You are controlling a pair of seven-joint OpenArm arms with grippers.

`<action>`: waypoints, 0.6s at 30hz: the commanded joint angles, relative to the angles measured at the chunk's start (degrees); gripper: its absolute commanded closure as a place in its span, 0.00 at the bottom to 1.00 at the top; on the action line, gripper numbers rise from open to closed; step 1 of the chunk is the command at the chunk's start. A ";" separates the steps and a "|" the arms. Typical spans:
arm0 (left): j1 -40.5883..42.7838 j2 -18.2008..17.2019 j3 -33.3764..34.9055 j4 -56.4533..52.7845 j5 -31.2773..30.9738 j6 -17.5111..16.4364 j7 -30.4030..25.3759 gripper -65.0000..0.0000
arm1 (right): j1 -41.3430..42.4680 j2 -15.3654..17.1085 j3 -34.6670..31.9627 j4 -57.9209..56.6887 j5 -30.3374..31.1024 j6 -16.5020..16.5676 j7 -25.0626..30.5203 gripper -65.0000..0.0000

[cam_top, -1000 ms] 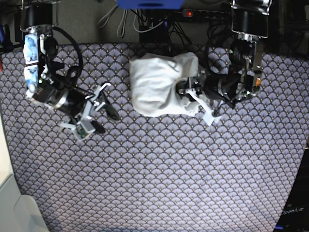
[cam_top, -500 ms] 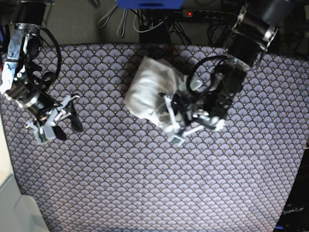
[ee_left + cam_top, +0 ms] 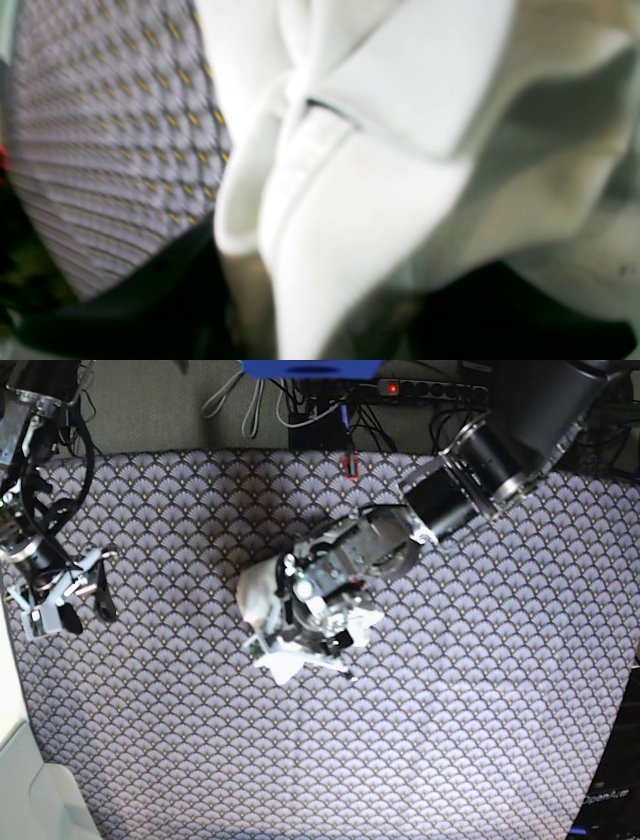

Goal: Fold the T-shirt properly
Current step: 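Drag the bundle toward the mat centre with the left gripper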

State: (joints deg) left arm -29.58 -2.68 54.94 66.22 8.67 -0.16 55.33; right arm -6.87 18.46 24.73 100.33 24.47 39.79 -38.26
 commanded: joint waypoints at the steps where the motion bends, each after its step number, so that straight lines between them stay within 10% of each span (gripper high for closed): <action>1: -0.97 1.23 1.55 -0.50 0.61 -0.14 -2.80 1.00 | -0.12 0.93 1.33 0.81 1.16 0.21 1.65 0.46; 12: -0.97 4.30 10.16 -3.49 12.30 -0.23 -7.29 0.98 | -1.61 0.93 3.88 0.81 1.16 0.21 1.65 0.46; 18: -1.14 3.95 11.13 -2.96 12.30 -0.23 -7.29 0.56 | -1.96 0.93 3.53 0.81 1.16 0.21 1.65 0.46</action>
State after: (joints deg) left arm -30.13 0.47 65.89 62.65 23.05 0.58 49.41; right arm -9.28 18.28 27.97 100.33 24.49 39.83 -38.15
